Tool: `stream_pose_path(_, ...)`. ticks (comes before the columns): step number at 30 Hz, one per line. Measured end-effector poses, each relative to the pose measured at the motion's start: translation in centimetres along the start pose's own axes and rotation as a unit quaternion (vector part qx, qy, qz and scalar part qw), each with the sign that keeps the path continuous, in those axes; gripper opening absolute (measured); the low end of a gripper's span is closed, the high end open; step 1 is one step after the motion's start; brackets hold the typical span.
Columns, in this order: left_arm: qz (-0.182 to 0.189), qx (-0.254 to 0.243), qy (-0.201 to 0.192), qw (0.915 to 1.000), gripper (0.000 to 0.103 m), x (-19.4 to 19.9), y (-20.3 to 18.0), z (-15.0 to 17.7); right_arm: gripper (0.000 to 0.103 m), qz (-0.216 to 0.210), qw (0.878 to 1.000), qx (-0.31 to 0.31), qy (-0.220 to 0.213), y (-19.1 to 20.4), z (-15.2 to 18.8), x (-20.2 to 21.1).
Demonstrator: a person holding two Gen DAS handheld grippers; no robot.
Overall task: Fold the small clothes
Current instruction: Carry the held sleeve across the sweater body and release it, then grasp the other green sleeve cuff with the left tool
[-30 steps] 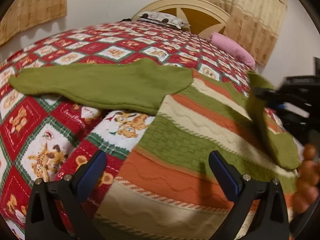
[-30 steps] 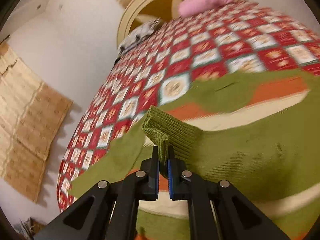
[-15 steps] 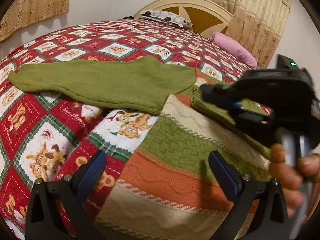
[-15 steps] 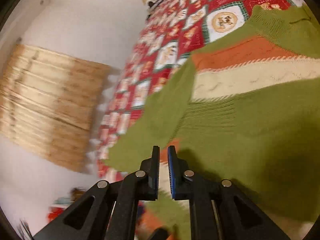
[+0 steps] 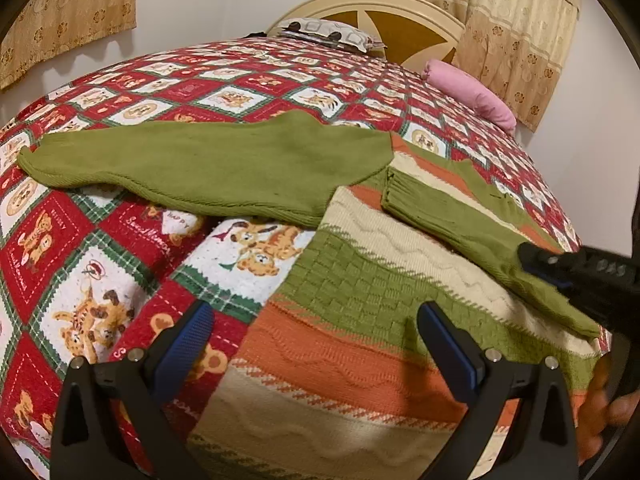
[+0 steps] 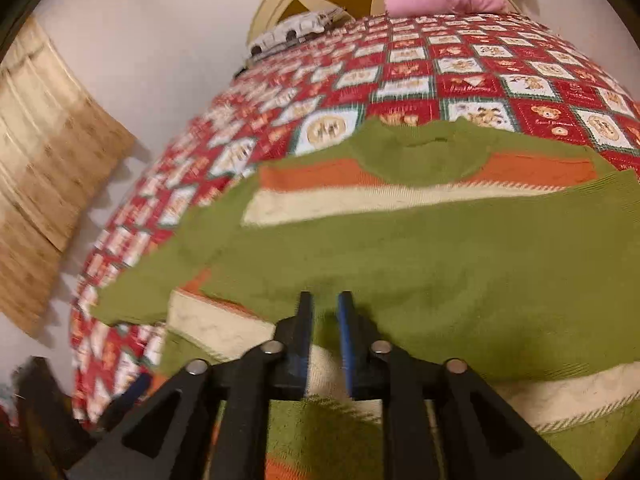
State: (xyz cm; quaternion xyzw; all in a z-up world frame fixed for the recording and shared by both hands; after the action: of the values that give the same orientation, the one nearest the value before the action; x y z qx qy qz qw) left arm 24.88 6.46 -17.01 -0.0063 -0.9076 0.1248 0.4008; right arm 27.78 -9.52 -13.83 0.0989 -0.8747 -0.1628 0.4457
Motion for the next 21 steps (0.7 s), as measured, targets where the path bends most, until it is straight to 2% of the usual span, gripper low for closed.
stream_pose_path(3,-0.006,-0.007,0.002,1.0000,0.103,-0.1,-0.1,0.1,0.017,-0.026,0.999,0.003,0.025,1.2,1.3,-1.9)
stream_pose_path(7,-0.010,-0.014,0.005,0.9998,0.103,-0.2,-0.2,0.2,0.022,-0.047,0.999,0.010,0.025,2.6,0.8,-3.1)
stream_pose_path(9,-0.011,-0.015,0.006,0.9998,0.103,-0.2,-0.1,0.2,0.022,-0.069,0.997,-0.003,0.033,2.5,0.5,-2.4)
stream_pose_path(11,-0.011,-0.016,0.006,0.9998,0.103,-0.2,-0.2,0.2,0.022,-0.066,0.998,0.007,0.016,2.2,0.2,-0.6)
stream_pose_path(14,-0.015,-0.020,0.009,0.9997,0.103,-0.3,-0.1,0.3,0.022,-0.009,0.998,0.032,-0.050,-0.6,-0.7,4.2)
stream_pose_path(16,-0.018,-0.022,0.011,0.9995,0.103,-0.5,-0.2,0.3,0.022,0.063,0.995,0.013,-0.074,-5.1,-0.6,7.2)
stream_pose_path(19,-0.022,-0.025,0.013,0.9994,0.103,-0.6,-0.3,0.4,0.022,0.133,0.987,-0.017,-0.085,-11.1,0.8,9.5)
stream_pose_path(21,-0.023,-0.025,0.014,0.9993,0.103,-0.6,-0.3,0.4,0.022,0.172,0.982,-0.032,-0.073,-14.3,2.1,9.5)
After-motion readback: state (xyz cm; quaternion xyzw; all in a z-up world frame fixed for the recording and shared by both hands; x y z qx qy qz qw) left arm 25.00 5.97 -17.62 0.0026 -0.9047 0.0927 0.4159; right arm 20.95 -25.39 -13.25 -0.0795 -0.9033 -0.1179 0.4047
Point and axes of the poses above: each gripper's, at about its wrist camera, not at the fingertips, and x roughly against the way its jaws point, y to its left, z to its underside, the point moved 10 cm from there along -x, roughly the way its jaws point, and after that the axes turned 1 degree about -y, right-handed, at the moved point
